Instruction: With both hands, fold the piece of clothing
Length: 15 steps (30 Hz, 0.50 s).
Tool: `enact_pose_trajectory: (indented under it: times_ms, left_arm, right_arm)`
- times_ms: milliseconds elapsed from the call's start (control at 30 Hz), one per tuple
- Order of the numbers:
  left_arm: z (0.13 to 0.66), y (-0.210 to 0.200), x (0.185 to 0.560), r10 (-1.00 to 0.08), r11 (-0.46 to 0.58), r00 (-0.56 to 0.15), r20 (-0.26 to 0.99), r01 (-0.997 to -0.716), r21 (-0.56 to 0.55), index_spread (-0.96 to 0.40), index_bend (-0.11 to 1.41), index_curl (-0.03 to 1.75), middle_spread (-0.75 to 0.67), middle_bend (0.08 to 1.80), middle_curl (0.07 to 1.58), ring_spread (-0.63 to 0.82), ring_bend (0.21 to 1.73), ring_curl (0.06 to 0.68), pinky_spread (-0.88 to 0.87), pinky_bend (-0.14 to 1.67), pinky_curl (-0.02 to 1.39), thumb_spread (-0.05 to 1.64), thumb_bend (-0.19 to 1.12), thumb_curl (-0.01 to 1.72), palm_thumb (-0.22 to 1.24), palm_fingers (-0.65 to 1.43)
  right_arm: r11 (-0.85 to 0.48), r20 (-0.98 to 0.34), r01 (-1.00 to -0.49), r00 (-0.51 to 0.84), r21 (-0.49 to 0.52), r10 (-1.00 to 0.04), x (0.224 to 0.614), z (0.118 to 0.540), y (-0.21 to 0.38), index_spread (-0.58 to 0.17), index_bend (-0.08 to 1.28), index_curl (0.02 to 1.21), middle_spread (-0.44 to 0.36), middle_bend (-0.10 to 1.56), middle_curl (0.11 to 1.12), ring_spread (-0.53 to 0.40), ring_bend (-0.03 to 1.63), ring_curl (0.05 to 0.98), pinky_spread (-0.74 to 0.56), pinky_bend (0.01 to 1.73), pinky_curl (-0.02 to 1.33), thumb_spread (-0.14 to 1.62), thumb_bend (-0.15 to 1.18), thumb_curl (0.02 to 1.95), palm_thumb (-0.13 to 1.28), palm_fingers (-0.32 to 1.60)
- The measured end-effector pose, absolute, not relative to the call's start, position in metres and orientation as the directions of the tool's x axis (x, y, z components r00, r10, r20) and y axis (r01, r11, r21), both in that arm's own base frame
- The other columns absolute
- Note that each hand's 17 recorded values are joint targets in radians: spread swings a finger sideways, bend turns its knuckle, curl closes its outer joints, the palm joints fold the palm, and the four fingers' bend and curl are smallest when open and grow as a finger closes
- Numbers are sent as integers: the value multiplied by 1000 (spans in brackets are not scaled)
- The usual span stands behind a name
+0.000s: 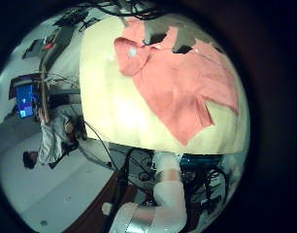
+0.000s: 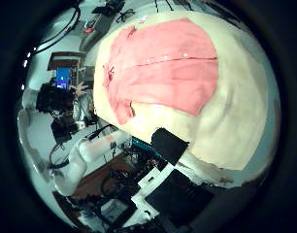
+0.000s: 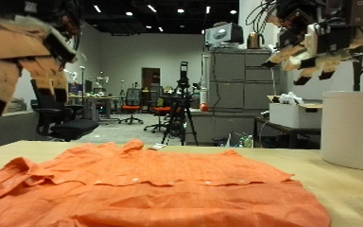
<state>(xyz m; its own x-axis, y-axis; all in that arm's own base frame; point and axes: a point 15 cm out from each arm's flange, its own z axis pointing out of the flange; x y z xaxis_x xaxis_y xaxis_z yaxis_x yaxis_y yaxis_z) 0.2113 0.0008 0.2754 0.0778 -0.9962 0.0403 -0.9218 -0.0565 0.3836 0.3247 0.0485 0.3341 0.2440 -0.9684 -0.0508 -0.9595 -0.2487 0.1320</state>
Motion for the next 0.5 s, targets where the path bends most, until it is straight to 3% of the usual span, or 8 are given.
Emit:
enact_pose_trajectory:
  times_ms: [67, 133, 267, 300, 333, 433, 500]
  left_arm:
    - [260, -7, 204, -999, -23, 40, 34, -919, 393, 38, 166, 322, 100, 213, 347, 402, 561, 170, 449, 319, 284, 951, -25, 321, 206, 197]
    - [247, -10, 206, -1000, 1, 7, 20, -934, 356, 39, 156, 315, 69, 226, 350, 361, 566, 171, 406, 333, 288, 959, -25, 318, 213, 229]
    - [233, -14, 207, -999, 43, -44, 3, -945, 324, 22, 169, 316, 67, 208, 349, 315, 564, 172, 339, 353, 297, 968, -25, 314, 225, 243]
    - [230, -14, 206, -999, 51, -53, 2, -943, 329, 20, 167, 317, 30, 212, 358, 309, 560, 173, 330, 357, 299, 969, -26, 313, 226, 242]
    - [224, -15, 204, -998, 60, -63, 3, -941, 332, 18, 161, 315, 29, 235, 363, 313, 525, 163, 319, 364, 301, 970, -27, 312, 227, 233]
    - [207, -19, 200, -994, 100, -106, -1, -938, 332, 15, 152, 310, -4, 219, 365, 282, 533, 168, 298, 380, 305, 971, -27, 310, 228, 216]
    - [196, -20, 196, -989, 129, -144, -20, -933, 335, 21, 131, 298, 11, 206, 361, 293, 554, 174, 294, 394, 309, 971, -28, 309, 228, 192]
  right_arm:
    - [-244, -49, -961, 240, 131, -970, 325, 334, 48, -204, 137, 248, 256, 238, 359, 217, 726, 308, 410, 387, 222, 996, -28, 302, 443, 289]
    - [-241, -50, -962, 237, 131, -970, 326, 333, 48, -202, 145, 248, 275, 234, 357, 217, 749, 312, 410, 391, 226, 996, -27, 302, 443, 280]
    - [-244, -51, -959, 239, 143, -970, 326, 328, 49, -199, 102, 224, 294, 147, 320, 214, 1125, 402, 405, 335, 214, 1000, -25, 303, 446, 339]
    - [-246, -51, -959, 241, 143, -969, 326, 327, 50, -198, 126, 226, 296, 168, 318, 246, 1105, 390, 405, 348, 219, 1002, -26, 303, 447, 305]
    - [-249, -51, -958, 244, 143, -968, 326, 327, 51, -199, 208, 264, 293, 251, 344, 335, 833, 339, 406, 429, 252, 1003, -26, 303, 447, 179]
    - [-269, -54, -951, 263, 154, -963, 325, 323, 59, -201, 238, 285, 278, 303, 357, 376, 565, 247, 405, 495, 269, 1008, -29, 302, 440, 133]
    - [-276, -56, -946, 270, 168, -961, 325, 318, 61, -207, 227, 296, 263, 310, 357, 398, 477, 200, 397, 487, 268, 1010, -27, 302, 438, 136]
